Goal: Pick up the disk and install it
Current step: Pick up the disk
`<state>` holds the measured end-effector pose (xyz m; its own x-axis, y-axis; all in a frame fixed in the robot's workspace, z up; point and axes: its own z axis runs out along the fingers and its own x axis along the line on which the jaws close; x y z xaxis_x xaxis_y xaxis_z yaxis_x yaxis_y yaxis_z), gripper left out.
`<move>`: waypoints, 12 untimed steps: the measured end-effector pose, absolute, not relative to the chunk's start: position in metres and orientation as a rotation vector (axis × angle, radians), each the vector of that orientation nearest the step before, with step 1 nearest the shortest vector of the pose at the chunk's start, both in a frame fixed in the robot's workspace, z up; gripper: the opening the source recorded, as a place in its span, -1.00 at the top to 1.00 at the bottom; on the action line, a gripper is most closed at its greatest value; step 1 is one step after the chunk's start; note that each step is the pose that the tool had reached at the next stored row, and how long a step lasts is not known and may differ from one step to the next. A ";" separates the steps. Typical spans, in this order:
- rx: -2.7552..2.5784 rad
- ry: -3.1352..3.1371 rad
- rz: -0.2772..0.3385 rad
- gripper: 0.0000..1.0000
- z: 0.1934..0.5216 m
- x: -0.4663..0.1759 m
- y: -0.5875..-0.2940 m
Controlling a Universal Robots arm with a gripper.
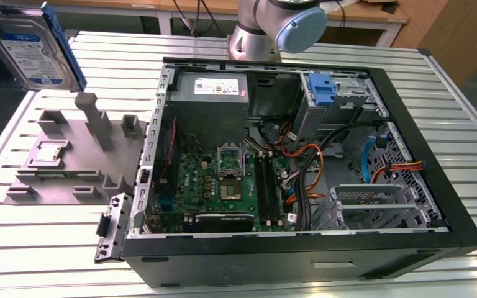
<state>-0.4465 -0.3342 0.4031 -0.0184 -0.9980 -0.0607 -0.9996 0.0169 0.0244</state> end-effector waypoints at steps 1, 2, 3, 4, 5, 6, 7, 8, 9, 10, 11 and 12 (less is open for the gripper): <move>-2.182 2.221 0.093 0.26 0.403 -0.447 -0.334; -2.182 2.221 0.093 0.26 0.404 -0.447 -0.334; -2.182 2.221 0.093 0.26 0.404 -0.446 -0.334; -2.182 2.221 0.093 0.26 0.404 -0.447 -0.334; -2.182 2.221 0.093 0.26 0.404 -0.446 -0.334; -2.182 2.221 0.093 0.26 0.404 -0.446 -0.334; -2.182 2.221 0.093 0.26 0.404 -0.447 -0.334; -2.182 2.221 0.093 0.26 0.404 -0.447 -0.334; -2.182 2.221 0.093 0.26 0.404 -0.447 -0.334; -2.182 2.221 0.093 0.26 0.405 -0.447 -0.334; -2.182 2.221 0.093 0.26 0.405 -0.447 -0.334; -2.182 2.221 0.093 0.26 0.405 -0.447 -0.334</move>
